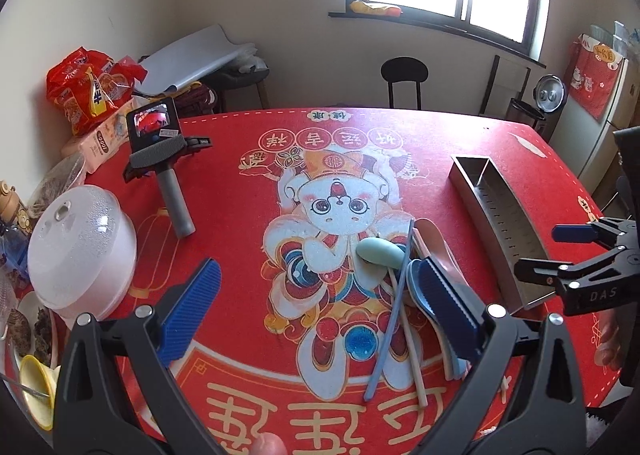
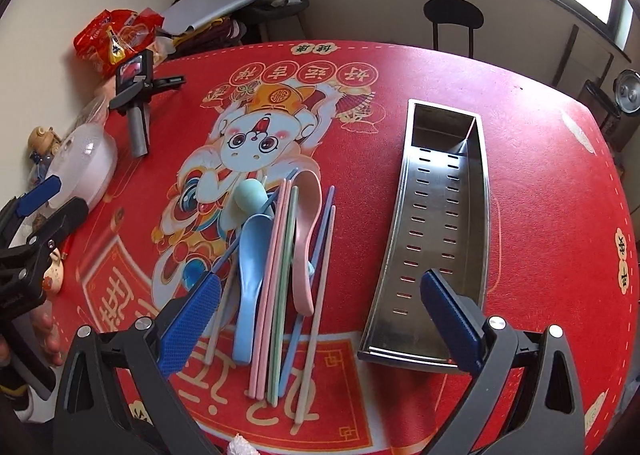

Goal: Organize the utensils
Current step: 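Move both tools down toward the pile of pastel spoons and chopsticks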

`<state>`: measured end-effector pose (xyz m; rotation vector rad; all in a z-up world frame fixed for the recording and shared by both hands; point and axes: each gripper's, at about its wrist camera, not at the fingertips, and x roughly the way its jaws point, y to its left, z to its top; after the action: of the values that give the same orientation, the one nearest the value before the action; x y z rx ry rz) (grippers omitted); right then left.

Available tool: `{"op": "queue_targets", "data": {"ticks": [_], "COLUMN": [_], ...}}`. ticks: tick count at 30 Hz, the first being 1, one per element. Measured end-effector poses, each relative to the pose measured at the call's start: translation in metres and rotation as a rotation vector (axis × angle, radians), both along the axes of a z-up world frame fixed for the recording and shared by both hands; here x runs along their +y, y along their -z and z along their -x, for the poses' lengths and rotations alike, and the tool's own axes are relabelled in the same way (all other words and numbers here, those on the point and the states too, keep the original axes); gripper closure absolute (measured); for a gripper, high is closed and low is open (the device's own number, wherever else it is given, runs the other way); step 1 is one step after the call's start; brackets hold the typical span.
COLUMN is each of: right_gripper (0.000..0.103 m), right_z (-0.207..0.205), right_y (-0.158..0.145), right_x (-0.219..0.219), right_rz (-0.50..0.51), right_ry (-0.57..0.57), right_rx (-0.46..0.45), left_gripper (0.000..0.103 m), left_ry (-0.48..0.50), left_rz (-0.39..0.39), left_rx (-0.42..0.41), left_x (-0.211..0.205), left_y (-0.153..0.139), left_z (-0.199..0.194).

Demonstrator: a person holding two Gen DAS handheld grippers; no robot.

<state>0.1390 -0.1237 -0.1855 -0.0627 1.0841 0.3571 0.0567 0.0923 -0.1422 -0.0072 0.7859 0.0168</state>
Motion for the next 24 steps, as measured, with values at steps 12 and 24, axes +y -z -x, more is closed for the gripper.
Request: {"op": "queue_targets", "data": {"ticks": [12, 24], "right_gripper": [0.005, 0.005], "right_z": [-0.027, -0.043], "right_y": [0.028, 0.040], "right_x": [0.004, 0.011], "right_rz": [-0.009, 0.019], "right_ry": [-0.020, -0.023], "right_rx": [0.099, 0.153], "left_gripper": [0.006, 0.006], "left_ry": [0.031, 0.036], "left_rz": [-0.070, 0.039], "left_rx": [0.192, 0.295], "left_x": [-0.011, -0.009], "left_y": [0.059, 0.086], "left_z": [-0.035, -0.059]}}
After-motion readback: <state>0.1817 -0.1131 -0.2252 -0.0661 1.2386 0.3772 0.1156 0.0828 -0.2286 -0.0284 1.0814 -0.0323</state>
